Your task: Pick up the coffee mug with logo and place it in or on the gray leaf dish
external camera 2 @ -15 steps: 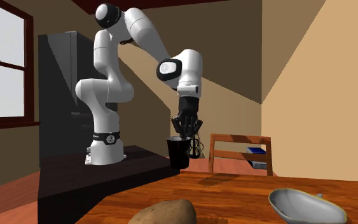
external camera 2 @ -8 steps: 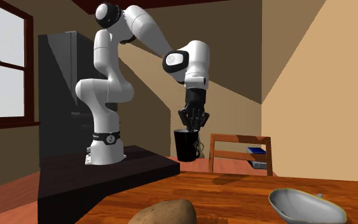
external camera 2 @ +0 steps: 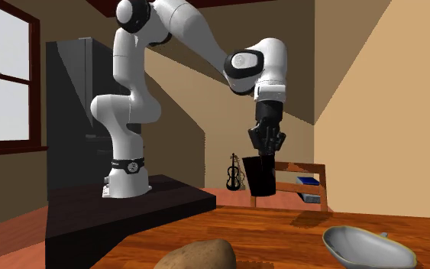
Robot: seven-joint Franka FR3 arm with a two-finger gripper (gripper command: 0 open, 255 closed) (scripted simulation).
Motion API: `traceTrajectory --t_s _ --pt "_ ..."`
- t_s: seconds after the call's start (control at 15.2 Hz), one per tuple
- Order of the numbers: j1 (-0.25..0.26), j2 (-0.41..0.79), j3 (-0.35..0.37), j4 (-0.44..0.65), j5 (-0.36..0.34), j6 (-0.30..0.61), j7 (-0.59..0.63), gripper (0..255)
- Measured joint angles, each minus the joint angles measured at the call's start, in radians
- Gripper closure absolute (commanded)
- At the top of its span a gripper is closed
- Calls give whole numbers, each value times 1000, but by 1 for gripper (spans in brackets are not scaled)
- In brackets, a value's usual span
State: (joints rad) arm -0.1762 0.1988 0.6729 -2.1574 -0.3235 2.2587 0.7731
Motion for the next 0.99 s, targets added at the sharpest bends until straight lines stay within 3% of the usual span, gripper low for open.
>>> traceTrajectory --t_s 0.26,0.66,0.99 --pt "58 164 -35 213 -90 -89 37 255" --pt "175 390 -84 585 -162 -260 32 255" --pt "316 628 -135 1012 -206 -436 -19 255"
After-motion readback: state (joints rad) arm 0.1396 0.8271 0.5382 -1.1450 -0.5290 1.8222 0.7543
